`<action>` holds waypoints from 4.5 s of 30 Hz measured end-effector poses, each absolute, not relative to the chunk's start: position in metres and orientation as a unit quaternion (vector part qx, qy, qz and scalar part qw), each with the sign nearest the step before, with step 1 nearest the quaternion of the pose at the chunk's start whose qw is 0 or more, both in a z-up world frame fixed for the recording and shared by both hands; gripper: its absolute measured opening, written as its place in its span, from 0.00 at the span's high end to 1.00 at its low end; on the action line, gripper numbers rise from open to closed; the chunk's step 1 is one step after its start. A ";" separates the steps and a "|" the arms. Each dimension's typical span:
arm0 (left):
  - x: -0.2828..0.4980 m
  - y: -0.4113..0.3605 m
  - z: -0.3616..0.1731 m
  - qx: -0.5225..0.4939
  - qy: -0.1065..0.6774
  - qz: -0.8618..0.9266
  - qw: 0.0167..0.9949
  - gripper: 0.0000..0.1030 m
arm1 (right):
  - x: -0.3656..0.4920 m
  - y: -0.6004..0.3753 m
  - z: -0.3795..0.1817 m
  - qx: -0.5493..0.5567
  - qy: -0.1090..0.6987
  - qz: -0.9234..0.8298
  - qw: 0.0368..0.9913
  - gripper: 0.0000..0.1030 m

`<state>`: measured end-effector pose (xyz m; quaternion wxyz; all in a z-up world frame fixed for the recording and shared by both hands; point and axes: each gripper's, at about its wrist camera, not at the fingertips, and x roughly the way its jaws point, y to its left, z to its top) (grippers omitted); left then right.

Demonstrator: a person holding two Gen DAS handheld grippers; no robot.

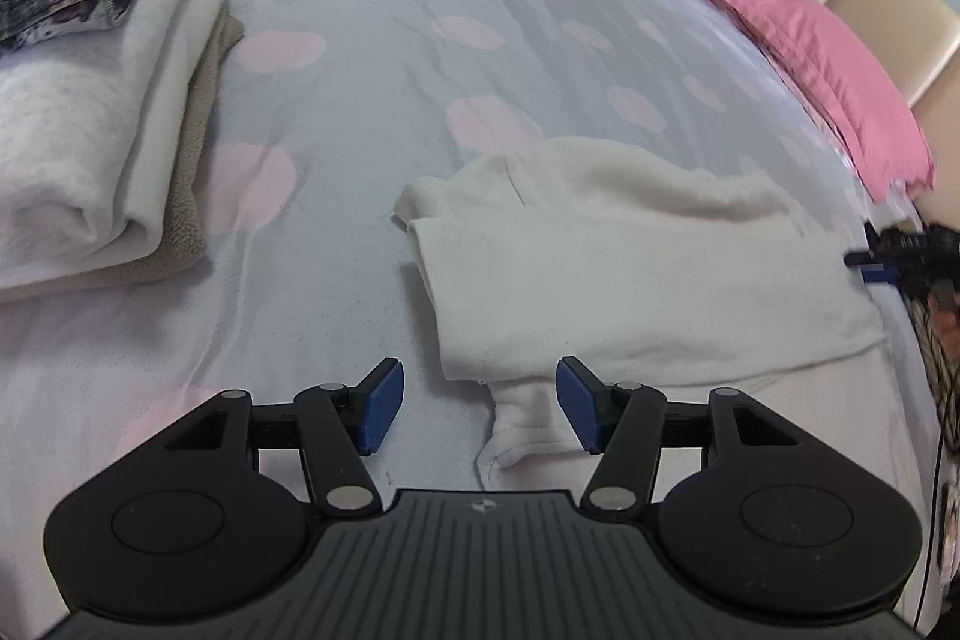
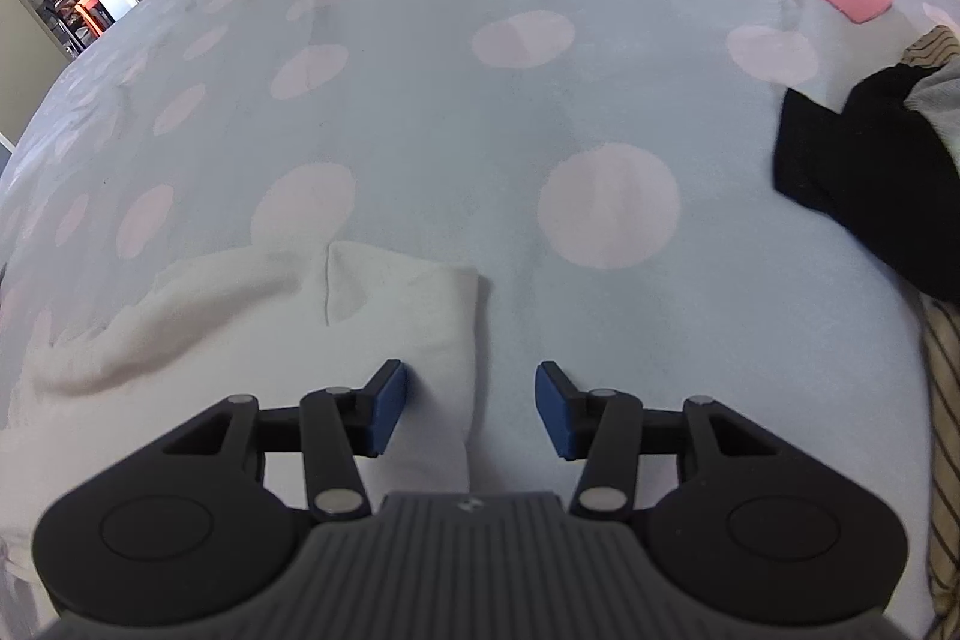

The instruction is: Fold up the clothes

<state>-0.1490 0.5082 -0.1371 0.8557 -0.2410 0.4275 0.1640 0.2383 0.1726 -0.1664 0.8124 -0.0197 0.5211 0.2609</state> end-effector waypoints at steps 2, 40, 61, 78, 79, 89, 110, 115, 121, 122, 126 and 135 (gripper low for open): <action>-0.147 0.506 -0.138 -0.233 0.433 0.151 0.858 0.47 | 0.241 0.178 -0.168 -0.022 0.519 0.271 0.811 0.70; -0.131 0.487 -0.133 -0.138 0.466 0.085 0.870 0.44 | 0.206 0.134 -0.170 -0.024 0.534 0.273 0.800 0.94; -0.137 0.508 -0.124 -0.150 0.534 0.102 0.826 0.99 | 0.202 0.139 -0.168 -0.061 0.530 0.251 0.808 0.67; -0.235 0.398 -0.102 -0.197 0.504 0.096 0.835 0.68 | 0.079 0.056 -0.136 -0.194 0.507 0.342 0.767 0.60; -0.239 0.387 -0.101 -0.187 0.506 0.096 0.836 0.67 | 0.068 0.053 -0.136 -0.204 0.502 0.351 0.764 0.60; -0.276 0.282 -0.093 -0.083 0.504 0.029 0.859 0.64 | -0.058 0.028 -0.137 -0.306 0.419 0.460 0.721 0.60; -0.327 0.134 -0.161 0.299 0.573 -0.067 0.760 0.57 | -0.199 -0.043 -0.175 -0.655 0.159 0.541 0.502 0.51; -0.330 0.137 -0.169 0.322 0.576 -0.043 0.750 0.57 | -0.193 -0.058 -0.189 -0.700 0.137 0.508 0.482 0.49; -0.342 0.141 -0.184 0.353 0.588 -0.055 0.726 0.58 | -0.186 -0.066 -0.197 -0.721 0.116 0.490 0.476 0.47; -0.343 0.140 -0.184 0.353 0.586 -0.061 0.727 0.58 | -0.185 -0.066 -0.197 -0.722 0.116 0.489 0.476 0.47; -0.353 0.132 -0.184 0.364 0.571 -0.095 0.729 0.58 | -0.179 -0.071 -0.196 -0.733 0.102 0.487 0.463 0.47; -0.357 0.138 -0.196 0.374 0.566 -0.078 0.730 0.48 | -0.175 -0.083 -0.198 -0.746 0.060 0.475 0.463 0.48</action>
